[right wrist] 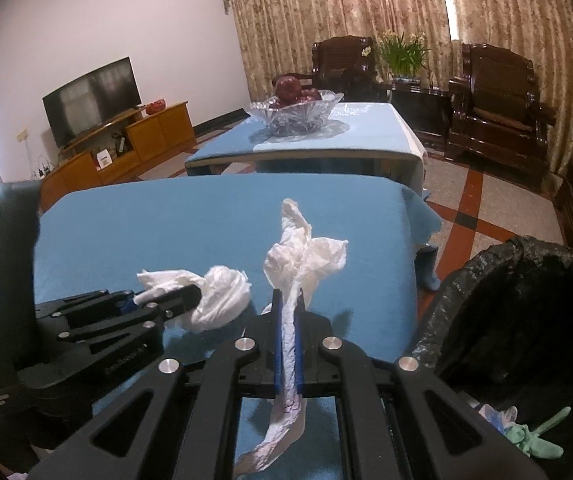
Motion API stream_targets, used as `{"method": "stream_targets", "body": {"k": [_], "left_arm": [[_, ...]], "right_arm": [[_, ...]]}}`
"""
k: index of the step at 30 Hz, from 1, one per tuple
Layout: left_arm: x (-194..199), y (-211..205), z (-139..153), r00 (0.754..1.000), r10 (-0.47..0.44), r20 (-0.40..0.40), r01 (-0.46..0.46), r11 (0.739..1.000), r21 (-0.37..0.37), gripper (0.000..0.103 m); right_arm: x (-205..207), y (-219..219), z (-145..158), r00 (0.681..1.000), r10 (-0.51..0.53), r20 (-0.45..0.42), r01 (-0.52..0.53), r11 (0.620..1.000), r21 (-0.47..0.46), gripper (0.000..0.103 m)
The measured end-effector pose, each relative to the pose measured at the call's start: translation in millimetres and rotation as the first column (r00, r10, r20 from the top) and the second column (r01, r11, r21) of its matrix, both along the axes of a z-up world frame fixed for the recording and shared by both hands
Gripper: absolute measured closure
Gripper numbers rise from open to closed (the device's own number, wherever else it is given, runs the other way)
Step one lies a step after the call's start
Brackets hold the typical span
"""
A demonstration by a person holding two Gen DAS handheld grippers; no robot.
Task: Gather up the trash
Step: 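Grasp the crumpled white tissue with the left gripper while the right holds the long tissue, then carry both tissues over the wastebasket and open both grippers to drop them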
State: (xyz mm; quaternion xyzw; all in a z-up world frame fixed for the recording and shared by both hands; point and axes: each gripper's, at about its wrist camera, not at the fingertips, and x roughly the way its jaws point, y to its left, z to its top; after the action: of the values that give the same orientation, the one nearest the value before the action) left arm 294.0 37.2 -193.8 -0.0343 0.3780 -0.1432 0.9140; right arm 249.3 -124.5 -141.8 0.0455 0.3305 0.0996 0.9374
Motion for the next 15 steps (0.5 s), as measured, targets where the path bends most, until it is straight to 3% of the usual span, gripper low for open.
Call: {"method": "stream_targets", "body": {"k": [15], "left_arm": [[-58,13,74,0.992,0.064,0.111,-0.065,0.998,0.006,0.089]], "right_arm": [[-41,-4,56,0.995,0.005,0.097,-0.005,1.0,0.007,0.098]]}}
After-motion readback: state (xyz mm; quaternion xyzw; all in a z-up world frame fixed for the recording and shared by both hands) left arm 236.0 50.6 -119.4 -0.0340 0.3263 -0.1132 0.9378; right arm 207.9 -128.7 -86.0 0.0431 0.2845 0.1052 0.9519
